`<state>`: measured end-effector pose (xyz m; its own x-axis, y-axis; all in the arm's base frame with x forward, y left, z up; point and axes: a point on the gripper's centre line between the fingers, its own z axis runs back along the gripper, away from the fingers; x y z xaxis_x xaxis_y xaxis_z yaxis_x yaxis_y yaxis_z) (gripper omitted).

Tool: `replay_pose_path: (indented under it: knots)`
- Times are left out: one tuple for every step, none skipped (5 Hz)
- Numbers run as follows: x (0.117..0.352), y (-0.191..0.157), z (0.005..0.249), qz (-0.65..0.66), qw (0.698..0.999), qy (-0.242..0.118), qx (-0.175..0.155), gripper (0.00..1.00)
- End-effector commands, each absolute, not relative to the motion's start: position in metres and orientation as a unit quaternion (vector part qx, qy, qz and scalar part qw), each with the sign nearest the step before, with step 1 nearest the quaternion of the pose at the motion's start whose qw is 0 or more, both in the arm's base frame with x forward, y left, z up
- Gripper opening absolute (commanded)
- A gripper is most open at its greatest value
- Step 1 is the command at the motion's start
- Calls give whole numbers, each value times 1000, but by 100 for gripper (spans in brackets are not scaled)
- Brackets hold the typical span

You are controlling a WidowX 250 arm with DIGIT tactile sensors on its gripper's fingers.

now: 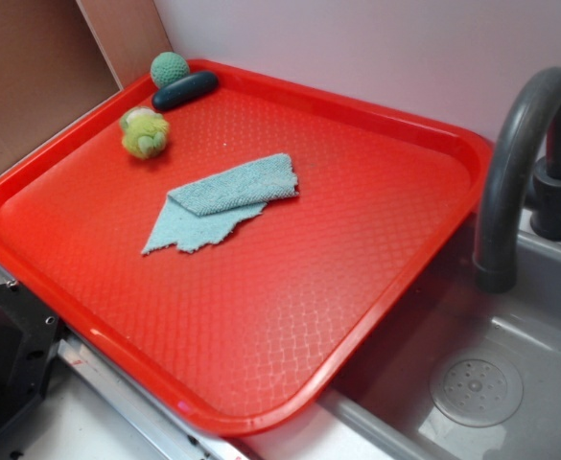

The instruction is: Grab the green animal.

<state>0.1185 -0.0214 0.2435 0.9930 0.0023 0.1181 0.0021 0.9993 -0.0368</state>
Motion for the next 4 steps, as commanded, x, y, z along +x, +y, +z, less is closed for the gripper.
replay_pose_path:
  knots:
    - [119,-21,244,0,998,-59,-18,100]
    - [124,-2,238,126,987,-80,-56,100]
    - [140,20,224,255,962,-46,-88,100]
    - [155,36,211,371,923,-79,-71,100]
